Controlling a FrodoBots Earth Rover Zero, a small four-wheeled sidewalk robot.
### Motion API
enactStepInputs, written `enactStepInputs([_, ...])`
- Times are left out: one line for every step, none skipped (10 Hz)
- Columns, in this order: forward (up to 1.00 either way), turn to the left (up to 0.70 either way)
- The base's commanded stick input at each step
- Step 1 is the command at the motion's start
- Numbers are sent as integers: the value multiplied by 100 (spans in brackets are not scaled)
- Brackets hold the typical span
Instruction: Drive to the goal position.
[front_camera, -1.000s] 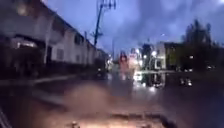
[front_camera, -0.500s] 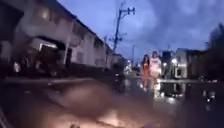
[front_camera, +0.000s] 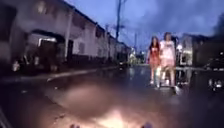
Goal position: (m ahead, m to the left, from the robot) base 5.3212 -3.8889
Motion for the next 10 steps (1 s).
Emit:
enactStepInputs([50, 0])
enactStepInputs([50, 0])
enactStepInputs([50, 0])
enactStepInputs([50, 0])
enactStepInputs([50, 0])
enactStepInputs([50, 0])
enactStepInputs([50, 0])
enactStepInputs([50, 0])
enactStepInputs([50, 0])
enactStepInputs([50, 0])
